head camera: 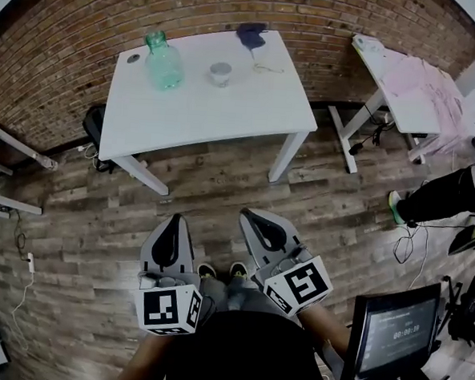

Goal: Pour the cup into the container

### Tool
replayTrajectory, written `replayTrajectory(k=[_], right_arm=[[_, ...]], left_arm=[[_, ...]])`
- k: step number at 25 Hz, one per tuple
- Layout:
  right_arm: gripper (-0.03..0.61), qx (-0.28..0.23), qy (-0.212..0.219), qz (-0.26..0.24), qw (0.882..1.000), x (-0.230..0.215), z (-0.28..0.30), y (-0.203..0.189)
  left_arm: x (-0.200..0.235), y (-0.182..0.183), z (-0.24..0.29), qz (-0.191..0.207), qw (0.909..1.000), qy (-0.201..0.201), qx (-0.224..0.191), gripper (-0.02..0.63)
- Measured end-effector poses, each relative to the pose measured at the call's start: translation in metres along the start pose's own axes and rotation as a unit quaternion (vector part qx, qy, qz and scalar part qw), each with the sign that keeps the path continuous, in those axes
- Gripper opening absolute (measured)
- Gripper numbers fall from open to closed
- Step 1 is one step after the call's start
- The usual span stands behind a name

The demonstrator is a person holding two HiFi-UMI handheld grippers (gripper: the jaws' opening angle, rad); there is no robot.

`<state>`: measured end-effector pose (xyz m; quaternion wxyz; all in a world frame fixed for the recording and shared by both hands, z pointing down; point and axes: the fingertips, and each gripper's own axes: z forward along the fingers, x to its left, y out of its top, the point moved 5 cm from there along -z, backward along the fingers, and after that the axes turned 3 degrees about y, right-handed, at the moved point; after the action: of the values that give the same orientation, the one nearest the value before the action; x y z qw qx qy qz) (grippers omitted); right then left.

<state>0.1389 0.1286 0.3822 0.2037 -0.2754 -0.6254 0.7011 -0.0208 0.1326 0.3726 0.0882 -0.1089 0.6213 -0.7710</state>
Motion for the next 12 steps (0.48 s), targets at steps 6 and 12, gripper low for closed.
replayTrajectory(k=[6, 12], right_arm=[[-0.002, 0.007, 0.005, 0.001, 1.0, -0.009, 0.032, -0.002], [-0.002, 0.025, -0.006, 0.009, 1.0, -0.029, 0.079, -0.012]], left_arm=[[0.024, 0.0, 0.024, -0.006, 0.9999, 0.008, 0.005, -0.003], [0.054, -0.009, 0.07, -0.017, 0.9996, -0.001, 0.022, -0.003]])
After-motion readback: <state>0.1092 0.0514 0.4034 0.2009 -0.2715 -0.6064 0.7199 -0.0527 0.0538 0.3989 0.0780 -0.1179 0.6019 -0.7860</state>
